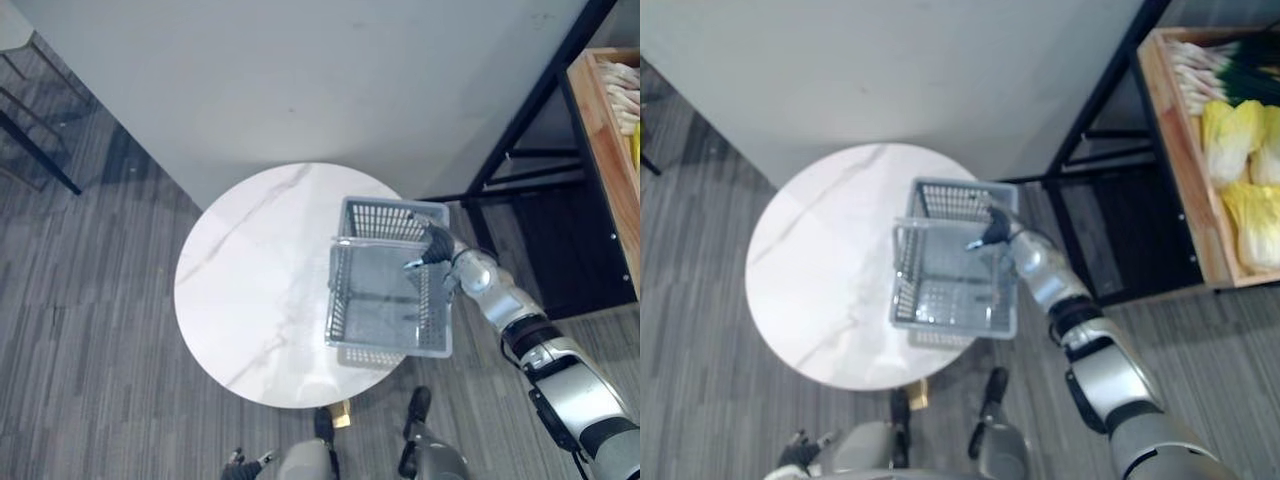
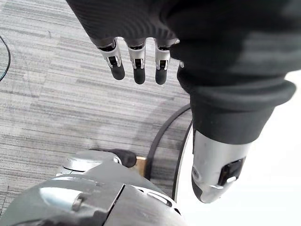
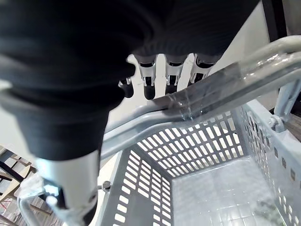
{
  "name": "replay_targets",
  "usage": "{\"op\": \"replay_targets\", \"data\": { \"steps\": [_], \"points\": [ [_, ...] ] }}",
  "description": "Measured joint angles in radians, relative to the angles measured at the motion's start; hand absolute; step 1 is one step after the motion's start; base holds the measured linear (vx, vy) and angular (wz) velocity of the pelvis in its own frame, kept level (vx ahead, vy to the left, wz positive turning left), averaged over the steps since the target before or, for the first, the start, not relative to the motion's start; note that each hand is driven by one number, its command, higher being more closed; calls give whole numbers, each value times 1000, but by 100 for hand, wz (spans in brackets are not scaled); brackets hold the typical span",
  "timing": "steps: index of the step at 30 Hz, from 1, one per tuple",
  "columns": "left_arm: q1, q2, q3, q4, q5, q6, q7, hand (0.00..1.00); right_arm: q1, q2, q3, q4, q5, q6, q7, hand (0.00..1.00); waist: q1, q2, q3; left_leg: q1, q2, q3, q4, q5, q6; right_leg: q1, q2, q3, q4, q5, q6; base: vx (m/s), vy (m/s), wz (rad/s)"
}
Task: Pick vegetable in the basket
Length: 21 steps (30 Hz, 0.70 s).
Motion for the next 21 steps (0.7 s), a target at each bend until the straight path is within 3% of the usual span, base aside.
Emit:
{"op": "replay_targets", "data": {
  "steps": [13, 14, 21],
  "points": [
    [-7, 0, 0, -9, 0, -2, 7, 0, -37, 0, 14, 27, -47, 0, -2, 0, 11, -6, 28, -17, -1, -21, -1, 7, 10, -5, -2, -15, 1, 0, 0, 0, -4, 4],
    [-7, 0, 0, -9, 0, -2, 7, 0, -41, 0, 14, 29, -69, 0, -3, 100, 11, -7, 31, -17, -1, -21, -1, 8, 10, -5, -2, -15, 1, 0, 0, 0, 0, 0],
    [-12, 3, -9, -8, 0, -2, 7, 0, -67, 0, 14, 70, -158, 1, -4, 100, 13, -7, 39, -16, -3, -21, -12, 12, 10, -8, -2, -14, 0, 0, 0, 0, 0, 0]
  ]
}}
